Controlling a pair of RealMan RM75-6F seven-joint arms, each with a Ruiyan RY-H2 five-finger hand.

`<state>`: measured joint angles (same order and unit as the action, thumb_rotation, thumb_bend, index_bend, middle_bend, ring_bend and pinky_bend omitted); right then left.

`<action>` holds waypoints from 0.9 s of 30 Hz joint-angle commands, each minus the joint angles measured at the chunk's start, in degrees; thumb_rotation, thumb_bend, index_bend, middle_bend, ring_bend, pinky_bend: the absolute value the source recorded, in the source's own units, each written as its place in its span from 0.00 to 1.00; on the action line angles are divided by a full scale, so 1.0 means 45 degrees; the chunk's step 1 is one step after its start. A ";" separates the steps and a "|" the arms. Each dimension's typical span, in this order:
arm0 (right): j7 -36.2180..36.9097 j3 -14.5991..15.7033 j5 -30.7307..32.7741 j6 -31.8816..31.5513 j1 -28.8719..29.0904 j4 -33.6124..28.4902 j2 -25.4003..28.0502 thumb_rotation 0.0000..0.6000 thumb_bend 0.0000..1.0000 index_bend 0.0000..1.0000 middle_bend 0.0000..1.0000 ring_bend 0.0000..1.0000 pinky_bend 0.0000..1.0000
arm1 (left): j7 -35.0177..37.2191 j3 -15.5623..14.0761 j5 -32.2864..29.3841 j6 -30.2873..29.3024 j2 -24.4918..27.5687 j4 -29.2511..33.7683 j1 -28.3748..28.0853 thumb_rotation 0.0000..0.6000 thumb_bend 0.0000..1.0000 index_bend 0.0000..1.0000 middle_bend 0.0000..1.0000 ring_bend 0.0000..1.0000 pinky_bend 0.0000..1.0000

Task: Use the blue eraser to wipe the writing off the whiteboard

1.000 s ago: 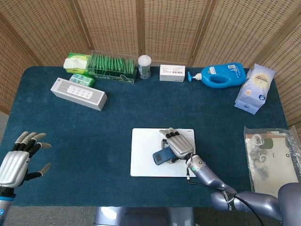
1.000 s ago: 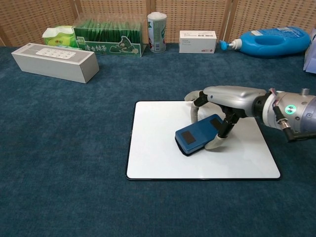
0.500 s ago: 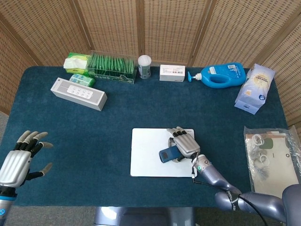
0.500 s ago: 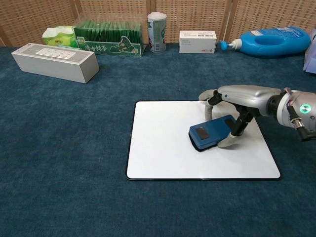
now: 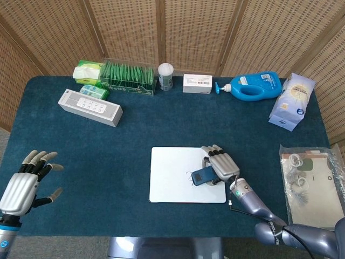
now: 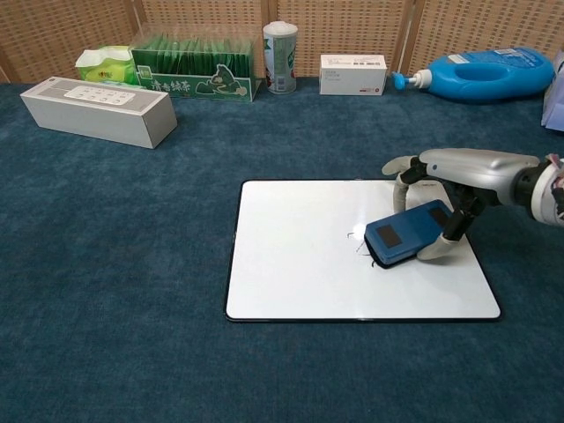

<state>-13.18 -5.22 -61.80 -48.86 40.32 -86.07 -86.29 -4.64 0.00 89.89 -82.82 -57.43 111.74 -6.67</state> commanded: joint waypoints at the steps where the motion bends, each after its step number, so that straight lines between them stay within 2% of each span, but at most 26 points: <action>1: -0.0105 -0.0004 0.0004 0.0134 0.0116 0.0101 -0.0258 1.00 0.13 0.65 0.08 0.00 0.00 | 0.0048 0.0007 -0.0004 -0.0086 0.0062 -0.0031 0.0050 1.00 0.33 0.35 0.17 0.12 0.00; 9: -0.0642 -0.0395 0.0134 0.0404 0.0751 0.0206 -0.1140 1.00 0.13 0.65 0.08 0.00 0.00 | 0.0415 -0.0037 -0.0004 -0.0250 0.0125 -0.0253 0.0185 1.00 0.33 0.35 0.17 0.11 0.00; 27: -0.1047 -0.0832 0.0852 0.0827 0.1533 0.0854 -0.1923 1.00 0.13 0.65 0.08 0.00 0.00 | 0.0654 -0.0009 -0.0151 -0.0201 0.0108 -0.0519 0.0208 1.00 0.33 0.35 0.16 0.11 0.00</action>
<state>-18.02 -8.86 -58.07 -45.32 47.05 -82.44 -94.78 -1.70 -0.05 89.21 -83.74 -56.95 109.41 -5.73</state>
